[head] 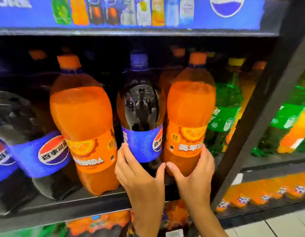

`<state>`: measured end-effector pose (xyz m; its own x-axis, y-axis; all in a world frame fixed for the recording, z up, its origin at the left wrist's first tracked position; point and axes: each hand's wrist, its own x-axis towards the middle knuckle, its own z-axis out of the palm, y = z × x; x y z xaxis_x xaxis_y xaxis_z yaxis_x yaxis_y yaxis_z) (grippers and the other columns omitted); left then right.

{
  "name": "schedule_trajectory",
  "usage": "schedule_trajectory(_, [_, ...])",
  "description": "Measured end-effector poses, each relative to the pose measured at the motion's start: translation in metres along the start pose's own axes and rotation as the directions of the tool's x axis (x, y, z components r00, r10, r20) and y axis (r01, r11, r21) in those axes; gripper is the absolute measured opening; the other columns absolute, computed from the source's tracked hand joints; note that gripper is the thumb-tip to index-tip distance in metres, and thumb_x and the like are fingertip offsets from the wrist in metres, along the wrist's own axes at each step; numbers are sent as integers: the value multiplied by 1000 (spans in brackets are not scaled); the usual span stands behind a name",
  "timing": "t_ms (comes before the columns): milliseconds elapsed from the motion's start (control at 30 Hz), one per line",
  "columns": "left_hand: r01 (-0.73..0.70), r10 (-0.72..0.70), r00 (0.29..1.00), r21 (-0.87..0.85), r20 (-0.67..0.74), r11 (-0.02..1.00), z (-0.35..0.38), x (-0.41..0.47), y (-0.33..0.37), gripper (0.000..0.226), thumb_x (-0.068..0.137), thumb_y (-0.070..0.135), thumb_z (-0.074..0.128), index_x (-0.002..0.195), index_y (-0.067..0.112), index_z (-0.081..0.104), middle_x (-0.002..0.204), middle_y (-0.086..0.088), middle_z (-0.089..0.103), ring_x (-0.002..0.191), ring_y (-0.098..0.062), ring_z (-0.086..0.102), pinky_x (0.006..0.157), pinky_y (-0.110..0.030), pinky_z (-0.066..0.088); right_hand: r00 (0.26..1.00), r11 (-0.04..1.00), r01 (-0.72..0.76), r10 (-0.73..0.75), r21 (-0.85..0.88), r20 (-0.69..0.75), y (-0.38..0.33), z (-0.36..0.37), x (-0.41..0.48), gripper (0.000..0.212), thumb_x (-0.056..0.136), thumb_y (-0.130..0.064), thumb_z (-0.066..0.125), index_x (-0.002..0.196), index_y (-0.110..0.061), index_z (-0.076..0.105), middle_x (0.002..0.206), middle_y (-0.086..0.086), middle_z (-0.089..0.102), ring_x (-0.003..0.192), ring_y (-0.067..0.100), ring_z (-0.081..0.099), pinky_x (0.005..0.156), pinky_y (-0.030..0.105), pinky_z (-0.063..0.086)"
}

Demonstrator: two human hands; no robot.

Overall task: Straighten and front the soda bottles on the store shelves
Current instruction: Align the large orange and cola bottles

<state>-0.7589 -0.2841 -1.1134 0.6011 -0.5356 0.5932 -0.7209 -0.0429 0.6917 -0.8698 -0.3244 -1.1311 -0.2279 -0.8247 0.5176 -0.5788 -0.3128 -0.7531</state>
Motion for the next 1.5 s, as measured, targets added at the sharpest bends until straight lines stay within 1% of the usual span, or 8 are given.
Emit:
schedule_trajectory(200, [-61, 65, 996, -84, 54, 995, -8, -10, -9, 120, 70, 20, 83, 153, 28, -3, 160, -1, 17, 146, -11, 16, 113, -31, 19, 1000, 1000, -10, 11, 14, -27, 6, 6, -4, 104, 63, -72, 65, 146, -25, 22, 136, -1, 36, 128, 18, 35, 94, 30, 34])
schedule_trajectory(533, [-132, 127, 988, 51, 91, 990, -20, 7, 8, 123, 64, 39, 84, 154, 14, 5, 159, -7, 12, 137, -29, 25, 106, -48, 39, 995, 997, -71, 73, 41, -65, 2, 9, -3, 107, 56, -72, 68, 141, -23, 26, 135, -2, 36, 126, 16, 33, 97, 35, 37])
schedule_trajectory(700, [-179, 185, 975, -60, 127, 982, -31, 8, -5, 116, 72, 24, 81, 154, 27, -1, 161, 5, 5, 145, -12, 12, 109, -11, 17, 997, 997, -75, 75, 10, 15, 0, 6, 0, 107, 57, -67, 72, 143, -26, 24, 139, -2, 35, 129, 17, 30, 97, 35, 35])
schedule_trajectory(833, [-241, 253, 954, -88, 161, 967, -43, 4, -8, 104, 81, 17, 75, 154, 28, 1, 161, 9, 1, 147, -9, 7, 110, -14, 16, 998, 999, -28, 30, -30, 53, -11, -7, -5, 105, 65, -58, 74, 147, -24, 18, 148, 0, 29, 136, 17, 23, 103, 38, 34])
schedule_trajectory(1000, [-247, 246, 968, -10, -54, 969, -85, 18, -32, 73, 77, 25, 66, 143, 14, 37, 144, -4, 38, 131, -20, 36, 111, -12, 16, 923, 922, 382, -384, 71, 17, -48, -2, -38, 78, 82, -42, 67, 147, -18, 30, 146, -8, 35, 135, 10, 34, 107, 20, 33])
schedule_trajectory(1133, [-78, 78, 997, -6, -3, 997, -104, 25, -66, 76, 80, 25, 69, 146, 17, 31, 145, -4, 36, 133, -22, 36, 111, -38, 33, 950, 968, 196, -227, 156, 213, -73, 31, -44, 98, 80, -46, 70, 148, -38, 1, 156, -13, 16, 141, -3, 9, 108, 10, 19])
schedule_trajectory(1267, [13, -12, 993, -9, 120, 1000, -104, 27, -86, 93, 79, 23, 74, 152, 27, 16, 154, 4, 29, 139, -15, 31, 112, -43, 34, 957, 973, 222, -230, 60, 177, -72, 47, -46, 111, 79, -37, 73, 149, -35, -13, 159, -8, 8, 145, 7, 8, 114, 37, 29])
schedule_trajectory(1500, [-12, 10, 997, 29, 72, 999, -97, 24, -85, 97, 77, 25, 77, 152, 27, 15, 149, 2, 35, 134, -18, 33, 106, -41, 38, 978, 976, 208, -206, -61, 44, -74, 50, -46, 108, 65, -42, 82, 148, -20, 16, 145, 4, 36, 131, 18, 31, 103, 39, 40])
